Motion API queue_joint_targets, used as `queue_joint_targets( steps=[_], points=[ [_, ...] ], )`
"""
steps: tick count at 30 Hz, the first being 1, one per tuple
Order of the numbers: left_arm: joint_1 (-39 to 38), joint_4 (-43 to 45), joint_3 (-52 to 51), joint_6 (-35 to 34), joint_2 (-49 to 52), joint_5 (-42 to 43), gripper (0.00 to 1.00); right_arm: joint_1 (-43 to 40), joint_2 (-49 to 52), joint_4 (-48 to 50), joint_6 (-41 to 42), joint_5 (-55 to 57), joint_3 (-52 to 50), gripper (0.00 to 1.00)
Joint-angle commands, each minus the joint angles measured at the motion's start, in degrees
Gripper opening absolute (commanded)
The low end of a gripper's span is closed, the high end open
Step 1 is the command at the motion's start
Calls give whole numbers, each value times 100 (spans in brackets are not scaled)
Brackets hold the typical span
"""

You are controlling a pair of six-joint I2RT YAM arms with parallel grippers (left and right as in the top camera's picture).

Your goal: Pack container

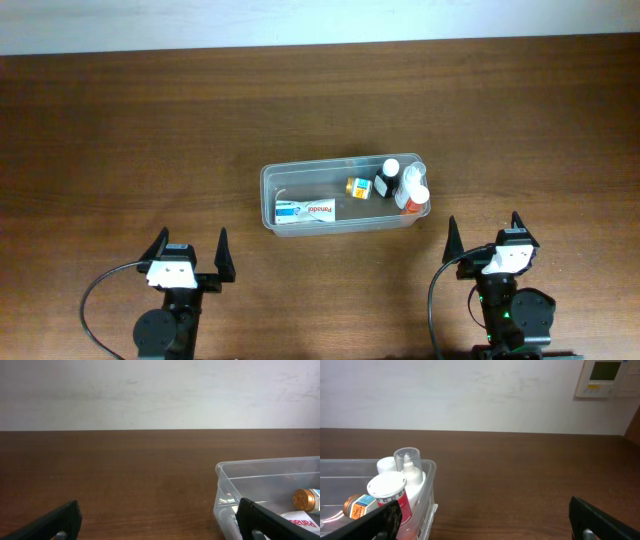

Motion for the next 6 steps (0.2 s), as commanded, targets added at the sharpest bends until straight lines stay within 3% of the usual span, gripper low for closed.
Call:
queue_joint_targets(
  steps=[1,6],
  points=[
    [24,-35,-11,44,-52,105,100,4,-59,-33,0,-92,-26,98],
    [24,-35,-11,44,-52,105,99,4,-59,-31,0,-92,-26,99]
  ],
)
